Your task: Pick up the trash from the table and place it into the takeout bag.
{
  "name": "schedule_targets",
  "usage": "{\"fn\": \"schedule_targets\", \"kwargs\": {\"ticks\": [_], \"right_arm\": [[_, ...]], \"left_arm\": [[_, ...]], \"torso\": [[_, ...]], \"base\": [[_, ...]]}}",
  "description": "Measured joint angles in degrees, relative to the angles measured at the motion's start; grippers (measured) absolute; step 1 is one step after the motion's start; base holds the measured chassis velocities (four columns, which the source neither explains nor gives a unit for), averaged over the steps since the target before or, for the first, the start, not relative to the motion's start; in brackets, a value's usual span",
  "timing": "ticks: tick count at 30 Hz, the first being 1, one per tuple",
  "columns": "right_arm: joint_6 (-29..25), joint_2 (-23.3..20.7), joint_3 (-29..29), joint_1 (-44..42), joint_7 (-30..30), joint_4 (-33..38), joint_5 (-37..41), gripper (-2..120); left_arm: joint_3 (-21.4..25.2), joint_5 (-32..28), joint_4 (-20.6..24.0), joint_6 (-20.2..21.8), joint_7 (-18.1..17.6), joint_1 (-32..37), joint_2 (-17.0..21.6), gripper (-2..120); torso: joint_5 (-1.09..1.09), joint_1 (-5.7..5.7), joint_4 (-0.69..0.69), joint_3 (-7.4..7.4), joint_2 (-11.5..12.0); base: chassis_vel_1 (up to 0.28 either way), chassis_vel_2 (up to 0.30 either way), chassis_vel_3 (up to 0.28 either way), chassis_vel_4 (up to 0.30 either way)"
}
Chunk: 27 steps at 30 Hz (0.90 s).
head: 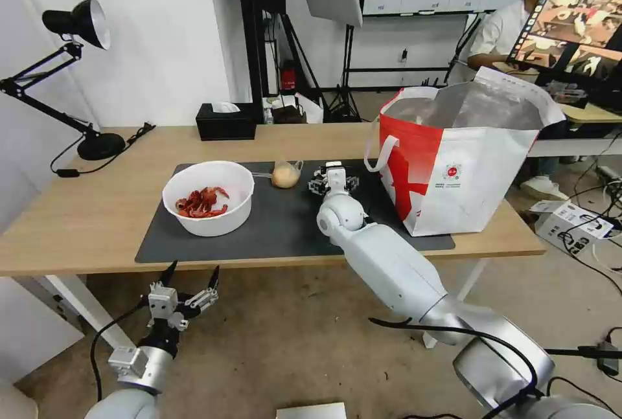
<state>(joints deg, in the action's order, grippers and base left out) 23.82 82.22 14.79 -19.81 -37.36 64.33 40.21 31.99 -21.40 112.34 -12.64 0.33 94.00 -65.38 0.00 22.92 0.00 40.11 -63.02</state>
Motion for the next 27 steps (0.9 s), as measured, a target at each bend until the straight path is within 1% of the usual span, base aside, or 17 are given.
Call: {"fn": "schedule_targets", "kwargs": {"ticks": [11,21,27], "right_arm": [[1.65,0.44,0.10,0.71,0.07,-0.82,0.60,100],[1.98,1.38,0.13,1.01,0.97,-2.24,0.98,100],[1.91,1.94,-0.07,1.13,1.54,-3.01,0.98,96]], "left_arm": [[0.34,-0.13,0.18,0.01,-0.01,0.81,0.01,100],[0.53,-0.20,0.33,-0.06,-0.01,1.28,-0.12,100],[0.58,-0.23,0.35,-0.11,-0.01,1.38,-0.23,100]], "torso": [[0.00,0.00,0.01,0.00,0.00],[0.00,0.00,0.00,0.00,0.00],[0.00,-0.01,0.00,-0.01,-0.01]], "base": [[0.000,0.000,0.000,0.000],[0.000,0.000,0.000,0.000],[0.000,0.000,0.000,0.000]]}}
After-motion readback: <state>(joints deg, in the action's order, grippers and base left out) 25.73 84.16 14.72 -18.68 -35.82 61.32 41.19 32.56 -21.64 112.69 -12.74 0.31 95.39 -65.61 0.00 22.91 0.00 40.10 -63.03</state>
